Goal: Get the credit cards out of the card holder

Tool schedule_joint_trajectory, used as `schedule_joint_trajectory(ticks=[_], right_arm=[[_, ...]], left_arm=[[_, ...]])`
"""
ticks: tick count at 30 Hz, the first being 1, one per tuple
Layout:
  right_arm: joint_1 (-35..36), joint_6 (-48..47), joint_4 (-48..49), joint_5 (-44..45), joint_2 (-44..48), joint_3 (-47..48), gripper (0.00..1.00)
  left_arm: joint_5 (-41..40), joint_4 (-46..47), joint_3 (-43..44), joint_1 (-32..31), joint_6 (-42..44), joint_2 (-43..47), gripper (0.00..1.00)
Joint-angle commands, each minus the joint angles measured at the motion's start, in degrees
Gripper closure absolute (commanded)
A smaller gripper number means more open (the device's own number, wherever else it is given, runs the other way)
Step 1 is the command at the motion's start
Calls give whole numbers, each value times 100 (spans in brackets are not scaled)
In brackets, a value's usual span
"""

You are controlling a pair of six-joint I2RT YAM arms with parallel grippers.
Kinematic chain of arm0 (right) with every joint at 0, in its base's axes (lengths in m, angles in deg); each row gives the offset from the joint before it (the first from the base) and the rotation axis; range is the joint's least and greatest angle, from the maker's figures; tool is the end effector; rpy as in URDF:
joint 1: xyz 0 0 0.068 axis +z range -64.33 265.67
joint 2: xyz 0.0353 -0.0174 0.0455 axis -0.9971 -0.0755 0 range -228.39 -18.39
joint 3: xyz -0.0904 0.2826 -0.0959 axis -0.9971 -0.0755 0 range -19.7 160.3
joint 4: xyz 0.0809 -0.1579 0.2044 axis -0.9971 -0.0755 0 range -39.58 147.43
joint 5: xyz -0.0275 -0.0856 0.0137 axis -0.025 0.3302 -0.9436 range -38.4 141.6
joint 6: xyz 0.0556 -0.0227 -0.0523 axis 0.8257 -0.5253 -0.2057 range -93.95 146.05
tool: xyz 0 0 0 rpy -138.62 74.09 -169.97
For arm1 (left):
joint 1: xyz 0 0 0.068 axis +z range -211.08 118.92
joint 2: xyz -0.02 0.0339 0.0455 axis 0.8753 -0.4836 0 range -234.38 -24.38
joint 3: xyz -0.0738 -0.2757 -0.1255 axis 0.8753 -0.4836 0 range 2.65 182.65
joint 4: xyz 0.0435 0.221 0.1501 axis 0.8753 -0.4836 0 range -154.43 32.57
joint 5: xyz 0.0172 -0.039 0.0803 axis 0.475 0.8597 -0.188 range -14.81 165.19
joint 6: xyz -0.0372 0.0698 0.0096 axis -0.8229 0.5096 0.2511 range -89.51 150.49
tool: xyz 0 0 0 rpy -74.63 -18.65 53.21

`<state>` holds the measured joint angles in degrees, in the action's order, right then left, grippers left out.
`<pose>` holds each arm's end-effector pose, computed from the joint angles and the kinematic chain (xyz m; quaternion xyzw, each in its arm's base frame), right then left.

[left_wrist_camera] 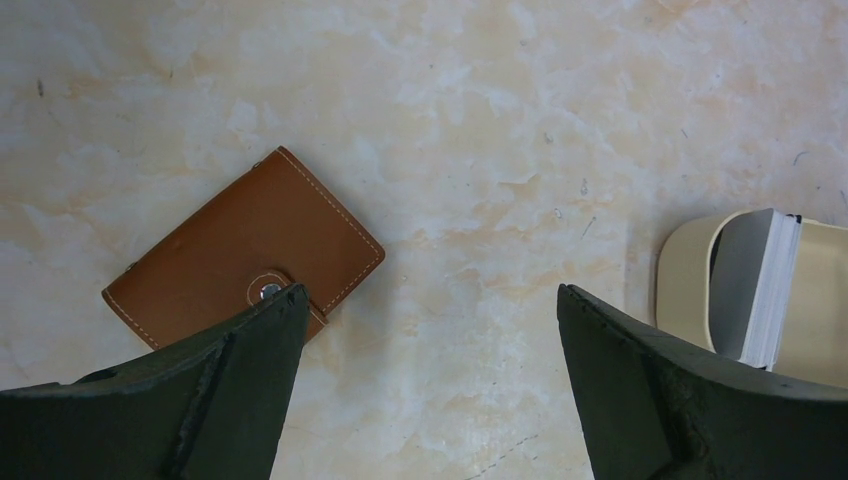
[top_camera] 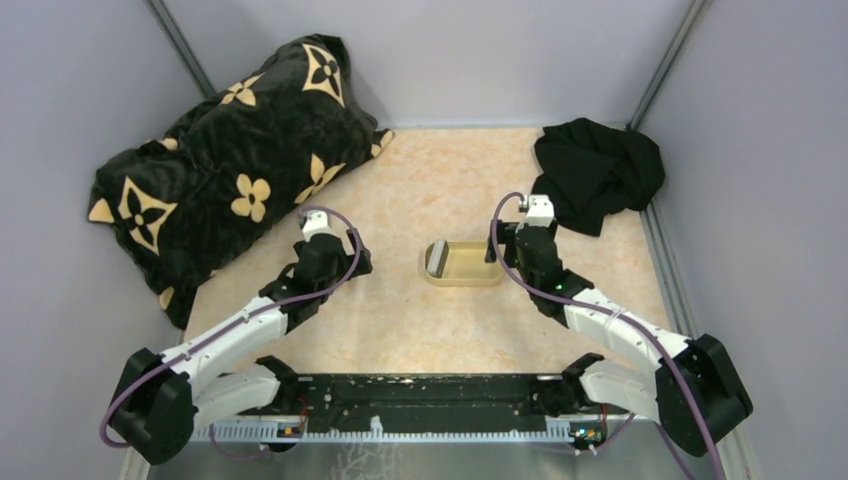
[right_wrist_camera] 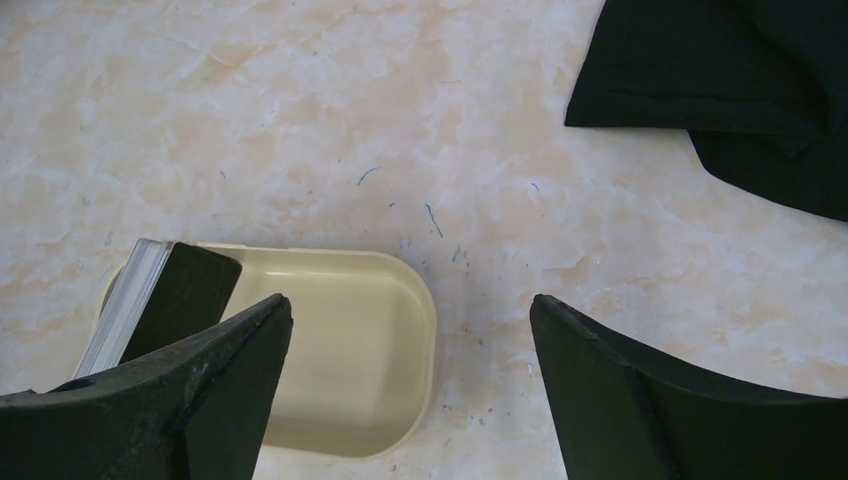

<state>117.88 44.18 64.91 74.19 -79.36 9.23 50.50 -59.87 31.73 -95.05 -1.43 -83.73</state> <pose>0.2216 0.1083 0.2381 0.0040 0.8318 0.0763 0.5498 0.2068 -0.1047 0.2248 -0.0871 0.8590 -0.0973 0.4950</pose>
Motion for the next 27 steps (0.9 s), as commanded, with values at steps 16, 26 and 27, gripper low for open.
schedule_joint_trajectory(ticks=[16,26,27], right_arm=[[18,-63,169,-698,-635,863,100],[294,-257,76,-1474,-1124,1527,38],[295,-257,17,-1536,-1172,1569,50]], left_arm=[[114,98,249,14,47,-787,44],[-512,-413,339,66,-214,-500,1],[-480,-487,392,82,-187,-545,1]])
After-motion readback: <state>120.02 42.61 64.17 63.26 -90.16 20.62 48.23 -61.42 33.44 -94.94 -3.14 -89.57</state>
